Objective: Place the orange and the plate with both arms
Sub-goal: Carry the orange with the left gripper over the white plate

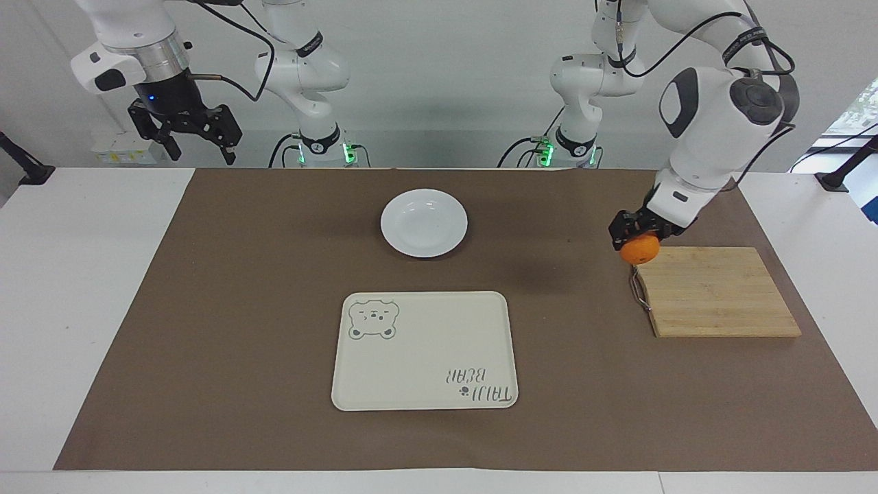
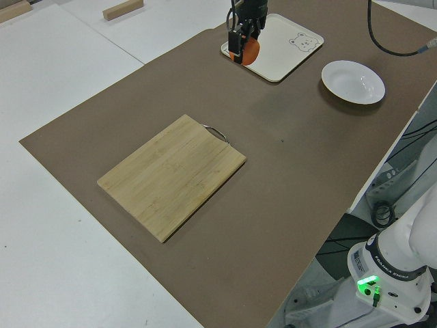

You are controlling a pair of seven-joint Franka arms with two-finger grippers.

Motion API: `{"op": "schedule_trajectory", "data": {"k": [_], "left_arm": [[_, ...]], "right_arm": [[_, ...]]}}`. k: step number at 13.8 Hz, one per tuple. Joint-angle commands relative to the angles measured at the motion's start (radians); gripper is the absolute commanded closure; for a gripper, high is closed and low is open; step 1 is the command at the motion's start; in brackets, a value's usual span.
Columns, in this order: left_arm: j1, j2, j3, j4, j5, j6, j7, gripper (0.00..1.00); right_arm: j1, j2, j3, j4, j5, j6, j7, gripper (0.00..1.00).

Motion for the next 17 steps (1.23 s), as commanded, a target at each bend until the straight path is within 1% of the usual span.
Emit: {"op": "schedule_trajectory", "data": {"k": [1, 3, 5, 7, 10, 12, 15, 17], "left_arm": [[-0.096, -0.040, 0.012, -0.050, 0.018, 0.036, -0.121, 1.00], [-0.173, -0.049, 0.012, -0.098, 0.017, 0.061, -0.201, 1.00], [-0.251, -0.046, 0.012, -0.133, 0.017, 0.134, -0.299, 1.00], [-0.348, -0.031, 0.012, -0.173, 0.017, 0.182, -0.411, 1.00], [-0.471, -0.032, 0.012, -0.262, 0.017, 0.306, -0.551, 1.00], [-0.561, -0.026, 0.012, -0.285, 0.017, 0.339, -0.638, 1.00], [-0.653, -0.018, 0.012, -0.331, 0.017, 0.410, -0.723, 1.00], [-0.690, 0.005, 0.012, -0.374, 0.017, 0.504, -0.761, 1.00]], "right_arm": [[-0.007, -0.013, 0.006, -0.008, -0.011, -0.009, -0.015, 0.00], [-0.007, -0.013, 0.006, -0.008, -0.011, -0.009, -0.015, 0.00], [-0.007, -0.013, 0.006, -0.008, -0.011, -0.009, -0.015, 0.00], [-0.007, -0.013, 0.006, -0.008, -0.011, -0.009, -0.015, 0.00], [-0.007, -0.013, 0.006, -0.008, -0.011, -0.009, -0.015, 0.00], [-0.007, -0.013, 0.006, -0.008, -0.011, -0.009, -0.015, 0.00], [-0.007, -0.013, 0.004, -0.008, -0.011, -0.009, -0.015, 0.00], [-0.007, -0.013, 0.006, -0.008, -0.011, -0.009, -0.015, 0.00]]}}
